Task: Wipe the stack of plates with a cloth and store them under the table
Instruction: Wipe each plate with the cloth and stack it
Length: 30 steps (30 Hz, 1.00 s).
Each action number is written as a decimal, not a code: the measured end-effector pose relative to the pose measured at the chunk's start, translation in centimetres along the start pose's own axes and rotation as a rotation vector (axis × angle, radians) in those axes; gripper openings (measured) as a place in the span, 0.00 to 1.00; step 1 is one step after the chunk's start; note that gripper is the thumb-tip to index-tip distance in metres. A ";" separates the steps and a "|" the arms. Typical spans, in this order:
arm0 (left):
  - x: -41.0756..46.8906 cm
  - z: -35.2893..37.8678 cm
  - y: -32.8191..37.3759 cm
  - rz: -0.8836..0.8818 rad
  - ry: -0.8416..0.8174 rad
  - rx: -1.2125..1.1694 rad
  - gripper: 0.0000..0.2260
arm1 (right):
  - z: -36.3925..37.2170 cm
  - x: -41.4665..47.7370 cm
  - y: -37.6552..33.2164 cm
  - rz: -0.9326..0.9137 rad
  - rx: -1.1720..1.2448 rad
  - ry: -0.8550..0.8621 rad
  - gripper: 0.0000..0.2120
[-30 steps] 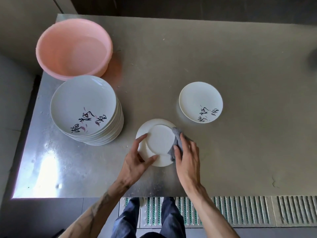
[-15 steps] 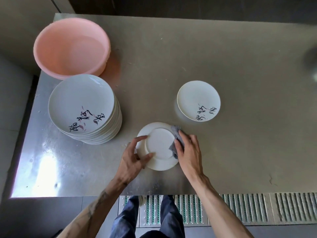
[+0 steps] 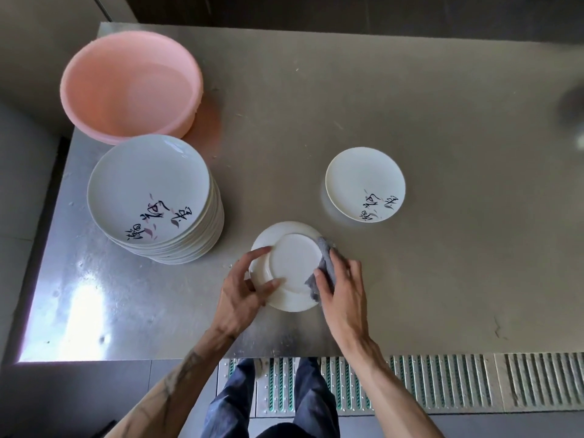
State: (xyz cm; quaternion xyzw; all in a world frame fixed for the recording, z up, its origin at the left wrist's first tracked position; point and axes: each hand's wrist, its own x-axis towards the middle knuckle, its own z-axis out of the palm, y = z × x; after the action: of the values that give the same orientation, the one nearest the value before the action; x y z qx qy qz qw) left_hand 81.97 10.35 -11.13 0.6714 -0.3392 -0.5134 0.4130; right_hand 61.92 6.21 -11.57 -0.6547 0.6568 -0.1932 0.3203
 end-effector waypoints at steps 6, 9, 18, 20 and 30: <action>-0.9 1.2 -0.7 -0.039 0.092 -0.070 0.30 | 0.5 -0.8 -0.5 0.025 0.056 -0.015 0.24; -0.2 -0.1 -0.7 -0.042 0.064 0.020 0.25 | -0.2 1.0 -0.3 0.039 0.057 -0.031 0.24; -0.6 0.1 -1.8 -0.052 -0.097 0.022 0.35 | -0.3 0.4 -0.4 0.027 0.082 -0.018 0.22; 0.0 -0.5 -1.6 -0.011 -0.026 0.062 0.29 | -0.5 1.2 -0.4 0.034 0.069 -0.044 0.22; -0.7 0.6 -0.6 0.030 -0.012 0.121 0.31 | -0.5 0.2 -1.1 0.035 0.088 -0.019 0.23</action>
State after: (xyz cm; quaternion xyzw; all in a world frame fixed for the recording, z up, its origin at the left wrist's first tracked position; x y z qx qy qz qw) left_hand 81.25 11.14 -11.42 0.6870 -0.3820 -0.4898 0.3772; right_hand 62.39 5.86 -10.56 -0.6304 0.6559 -0.2098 0.3583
